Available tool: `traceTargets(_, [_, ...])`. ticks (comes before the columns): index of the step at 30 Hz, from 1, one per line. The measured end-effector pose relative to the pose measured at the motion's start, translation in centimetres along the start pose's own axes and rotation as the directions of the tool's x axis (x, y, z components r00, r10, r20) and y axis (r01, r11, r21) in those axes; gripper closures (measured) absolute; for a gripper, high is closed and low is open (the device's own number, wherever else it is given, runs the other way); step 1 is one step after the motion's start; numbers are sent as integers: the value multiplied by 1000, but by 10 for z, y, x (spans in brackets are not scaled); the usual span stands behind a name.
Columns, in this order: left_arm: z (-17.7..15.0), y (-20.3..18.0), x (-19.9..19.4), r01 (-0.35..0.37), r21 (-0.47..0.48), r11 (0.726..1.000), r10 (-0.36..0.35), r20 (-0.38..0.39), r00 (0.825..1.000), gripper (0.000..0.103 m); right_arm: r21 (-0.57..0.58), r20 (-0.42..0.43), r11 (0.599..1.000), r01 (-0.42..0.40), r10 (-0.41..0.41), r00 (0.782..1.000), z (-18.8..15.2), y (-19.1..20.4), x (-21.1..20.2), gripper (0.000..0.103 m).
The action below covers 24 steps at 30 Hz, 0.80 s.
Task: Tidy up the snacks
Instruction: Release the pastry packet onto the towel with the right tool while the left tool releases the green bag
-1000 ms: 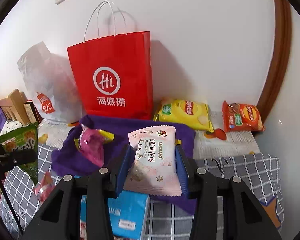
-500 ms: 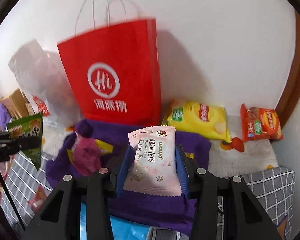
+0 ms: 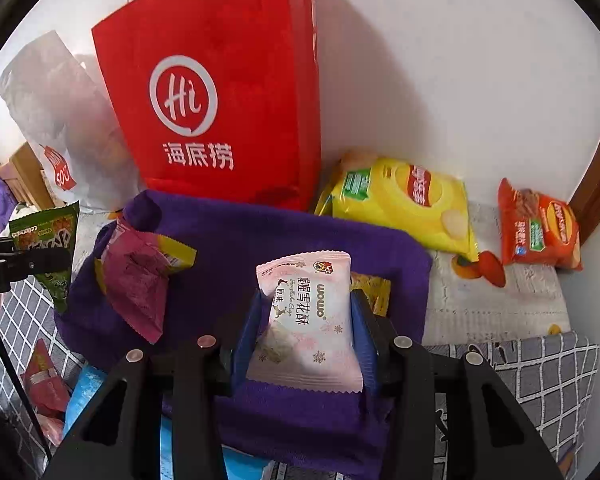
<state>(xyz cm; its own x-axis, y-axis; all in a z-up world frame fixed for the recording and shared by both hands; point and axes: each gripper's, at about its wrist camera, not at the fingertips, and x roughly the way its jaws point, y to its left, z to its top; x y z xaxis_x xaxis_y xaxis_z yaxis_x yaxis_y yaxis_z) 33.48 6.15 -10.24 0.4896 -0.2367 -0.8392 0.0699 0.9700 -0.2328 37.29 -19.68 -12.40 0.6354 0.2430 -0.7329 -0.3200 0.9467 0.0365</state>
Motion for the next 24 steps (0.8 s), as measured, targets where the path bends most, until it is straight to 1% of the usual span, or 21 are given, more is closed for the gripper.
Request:
traceTargets(6, [-1,0,11,1,-1,1000,-1,-31,1000,64,-12,-29,1000,-3,3,1000,-3,1,9,58])
traceTargets(15, [-5,-8,27,24,14,1000,-22,-69,997,64,-34,-75,999,25,-28,997,-8,4,22,58])
traceTargets(20, [-6,-9,30,35,19,999,-34,-75,997,64,-35,-77,999,25,-28,997,-9,3,23,58])
traceTargets(24, [-3,4,26,49,-16,999,-50,-73,996,64,-30,-86,999,26,-28,996,-10,1,25,58])
